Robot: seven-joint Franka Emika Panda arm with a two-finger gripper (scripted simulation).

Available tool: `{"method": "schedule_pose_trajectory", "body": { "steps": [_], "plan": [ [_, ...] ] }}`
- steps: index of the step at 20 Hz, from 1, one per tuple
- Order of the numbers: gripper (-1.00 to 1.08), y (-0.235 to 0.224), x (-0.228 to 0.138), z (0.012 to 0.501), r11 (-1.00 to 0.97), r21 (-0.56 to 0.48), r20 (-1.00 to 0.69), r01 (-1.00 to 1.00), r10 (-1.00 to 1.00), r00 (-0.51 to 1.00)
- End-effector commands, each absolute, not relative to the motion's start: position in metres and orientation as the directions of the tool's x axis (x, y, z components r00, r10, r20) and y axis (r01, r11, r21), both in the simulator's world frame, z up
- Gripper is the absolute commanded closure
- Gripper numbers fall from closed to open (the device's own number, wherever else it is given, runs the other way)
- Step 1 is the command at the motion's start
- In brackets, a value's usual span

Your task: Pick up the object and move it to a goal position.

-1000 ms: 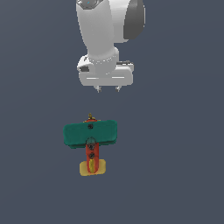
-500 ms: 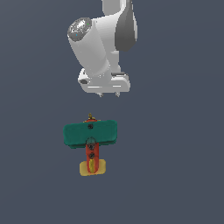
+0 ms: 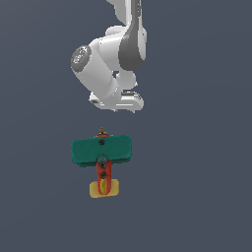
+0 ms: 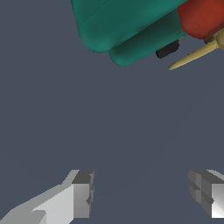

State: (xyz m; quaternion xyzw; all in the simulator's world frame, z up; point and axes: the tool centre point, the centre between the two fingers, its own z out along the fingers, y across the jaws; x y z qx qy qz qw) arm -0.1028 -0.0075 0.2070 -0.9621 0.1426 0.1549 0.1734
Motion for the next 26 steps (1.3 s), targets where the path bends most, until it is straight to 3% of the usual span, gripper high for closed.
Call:
{"method": "schedule_pose_trajectory", "body": {
  "steps": [1, 26],
  "plan": [
    [-0.6, -0.006, -0.106, 0.199, -0.881, -0.308, -0.377, -0.358, -0.233, 0.897],
    [-0.6, 0.002, -0.123, 0.133, -0.651, -0.421, -0.6, -0.632, -0.323, 0.732]
  ]
}}
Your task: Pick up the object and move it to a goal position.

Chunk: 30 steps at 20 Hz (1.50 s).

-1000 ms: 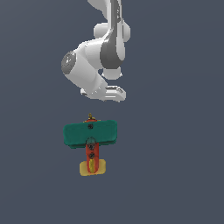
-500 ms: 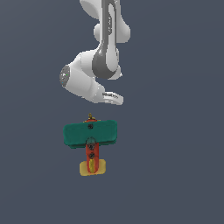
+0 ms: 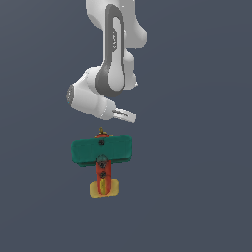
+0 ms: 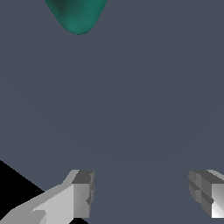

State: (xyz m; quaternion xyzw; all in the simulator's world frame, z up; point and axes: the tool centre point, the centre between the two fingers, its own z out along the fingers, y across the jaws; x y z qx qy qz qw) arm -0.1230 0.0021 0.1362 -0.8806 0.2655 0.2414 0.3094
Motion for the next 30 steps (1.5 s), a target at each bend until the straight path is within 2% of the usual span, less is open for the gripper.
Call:
{"method": "schedule_pose_trajectory", "body": {
  "steps": [1, 30],
  "plan": [
    [-0.6, 0.002, -0.124, 0.131, -0.64, -0.424, -0.606, -0.641, -0.325, 0.726],
    [-0.6, -0.011, -0.115, 0.082, -0.326, -0.481, -0.708, -0.814, -0.402, 0.58]
  ]
}}
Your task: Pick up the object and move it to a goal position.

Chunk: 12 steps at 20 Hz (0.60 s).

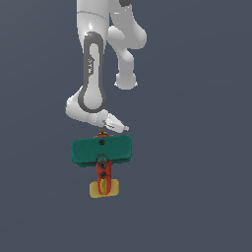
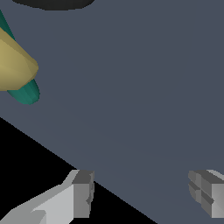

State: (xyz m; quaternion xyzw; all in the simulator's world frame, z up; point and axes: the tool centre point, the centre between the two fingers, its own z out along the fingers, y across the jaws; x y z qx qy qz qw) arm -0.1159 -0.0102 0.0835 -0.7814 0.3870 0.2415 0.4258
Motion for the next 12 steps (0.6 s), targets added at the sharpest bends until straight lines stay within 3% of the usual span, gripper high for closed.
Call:
{"method": "schedule_pose_trajectory", "body": {
  "steps": [1, 12],
  "plan": [
    [-0.6, -0.0118, -0.1146, 0.0812, -0.32, -0.482, -0.709, -0.816, -0.404, 0.578],
    [-0.6, -0.0158, -0.1117, 0.0767, -0.281, -0.491, -0.712, -0.825, -0.416, 0.566]
  ]
}}
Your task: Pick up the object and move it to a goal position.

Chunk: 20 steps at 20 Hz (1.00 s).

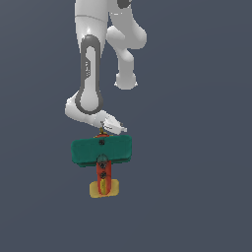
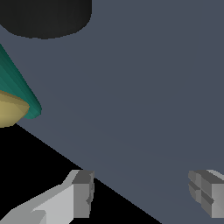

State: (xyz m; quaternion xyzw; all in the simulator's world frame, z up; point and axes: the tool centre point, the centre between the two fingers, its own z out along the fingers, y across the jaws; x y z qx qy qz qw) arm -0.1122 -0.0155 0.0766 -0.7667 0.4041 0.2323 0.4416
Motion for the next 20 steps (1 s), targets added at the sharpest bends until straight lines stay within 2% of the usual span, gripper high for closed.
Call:
{"method": "schedule_pose_trajectory", "body": {
  "steps": [1, 11, 20],
  "plan": [
    [-0.6, -0.016, -0.111, 0.077, -0.281, -0.492, -0.711, -0.824, -0.416, 0.567],
    [-0.6, -0.019, -0.097, 0.099, -0.308, -0.534, -0.658, -0.787, -0.433, 0.616],
    [-0.6, -0.023, -0.071, 0.147, -0.357, -0.615, -0.542, -0.703, -0.456, 0.706]
  ]
}}
